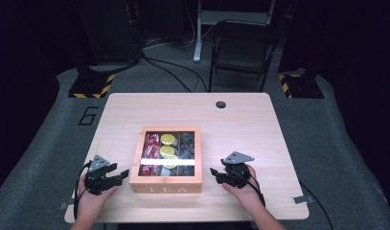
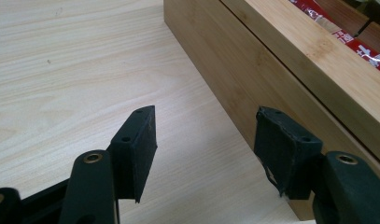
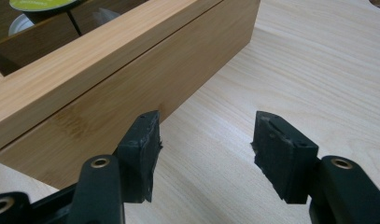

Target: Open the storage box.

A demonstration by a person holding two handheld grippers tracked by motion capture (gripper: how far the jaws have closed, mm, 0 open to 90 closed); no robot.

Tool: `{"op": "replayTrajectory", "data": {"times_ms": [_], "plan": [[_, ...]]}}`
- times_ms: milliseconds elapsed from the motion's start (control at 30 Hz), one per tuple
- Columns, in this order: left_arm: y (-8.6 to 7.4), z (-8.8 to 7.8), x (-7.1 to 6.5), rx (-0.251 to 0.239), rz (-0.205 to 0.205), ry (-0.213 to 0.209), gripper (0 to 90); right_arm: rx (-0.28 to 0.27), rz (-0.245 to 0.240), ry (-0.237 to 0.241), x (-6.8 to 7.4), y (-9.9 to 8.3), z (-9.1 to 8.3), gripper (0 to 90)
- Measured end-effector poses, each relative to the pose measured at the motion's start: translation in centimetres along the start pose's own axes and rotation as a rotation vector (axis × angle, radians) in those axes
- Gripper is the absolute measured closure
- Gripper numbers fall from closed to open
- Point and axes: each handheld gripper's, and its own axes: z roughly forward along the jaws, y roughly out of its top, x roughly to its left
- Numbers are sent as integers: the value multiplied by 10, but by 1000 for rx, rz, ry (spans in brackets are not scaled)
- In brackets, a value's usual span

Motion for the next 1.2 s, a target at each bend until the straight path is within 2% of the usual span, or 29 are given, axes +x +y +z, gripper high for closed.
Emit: {"op": "replayTrajectory", "data": {"times_ms": [233, 333, 600, 700, 1200], "plan": [[1, -3, -1, -16, -13, -3, 393, -18, -7, 10, 1, 1, -2, 414], [3, -6, -2, -12, -15, -17, 398, -28, -4, 15, 4, 3, -6, 417], [5, -10, -7, -30, -2, -28, 402, -34, -60, 27, 13, 7, -11, 421], [7, -12, -9, -23, -1, -40, 402, -36, -59, 36, 15, 8, -12, 422], [11, -19, -16, -48, 9, -64, 408, -58, -62, 70, 26, 12, -17, 424]]}}
